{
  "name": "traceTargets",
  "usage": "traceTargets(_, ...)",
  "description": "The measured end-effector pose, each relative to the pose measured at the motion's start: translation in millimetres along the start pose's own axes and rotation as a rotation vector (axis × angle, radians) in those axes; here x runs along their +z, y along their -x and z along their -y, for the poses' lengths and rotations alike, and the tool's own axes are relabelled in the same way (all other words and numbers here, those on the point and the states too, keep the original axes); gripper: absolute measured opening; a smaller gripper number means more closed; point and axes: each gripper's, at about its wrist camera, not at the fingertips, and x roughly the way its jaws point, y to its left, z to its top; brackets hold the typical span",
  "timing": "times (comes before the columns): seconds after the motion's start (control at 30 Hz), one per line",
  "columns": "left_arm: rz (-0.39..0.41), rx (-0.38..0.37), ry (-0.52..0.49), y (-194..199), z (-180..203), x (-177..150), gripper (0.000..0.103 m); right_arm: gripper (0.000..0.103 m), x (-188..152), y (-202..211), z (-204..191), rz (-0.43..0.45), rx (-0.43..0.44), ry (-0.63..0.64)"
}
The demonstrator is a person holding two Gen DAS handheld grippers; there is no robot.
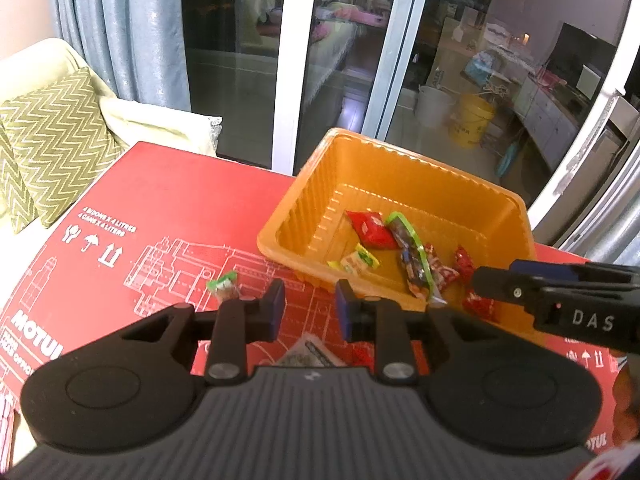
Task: Organize snacks
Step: 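Withdraw both tools from the tray toward the snacks on the mat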
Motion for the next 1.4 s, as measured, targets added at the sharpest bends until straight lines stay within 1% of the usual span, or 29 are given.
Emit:
traceTargets(0.23, 0.009, 0.012, 0.010, 23.3, 5.4, -17.7, 0.025, 0.049, -14.0, 25.8, -4.2, 0.017, 0.018, 0.006)
traceTargets(0.5, 0.014, 0.033, 0.030, 51.0, 10.0, -43.5, 0.027, 0.049, -36.8, 54.8, -6.7, 0.016, 0.040, 0.012)
traceTargets(0.73, 0.009, 0.057, 0.052, 73.5, 14.2, -68.4, 0.029, 0.049, -62.8, 73.0, -4.0, -0.019, 0.061, 0.022)
traceTargets(1.0, -0.013, 0.080, 0.077, 88.5, 18.3, -96.5, 0.030, 0.050, -89.8, 87.2, 2.2, -0.063, 0.076, 0.035)
traceTargets(1.2, -0.029, 0.090, 0.085, 96.0, 24.1, -112.5, 0.031, 0.050, -99.8, 92.0, 3.6, -0.085, 0.085, 0.048)
traceTargets(1.4, -0.039, 0.090, 0.085, 98.9, 29.4, -119.9, 0.031, 0.051, -106.9, 90.0, 2.0, -0.115, 0.090, 0.058)
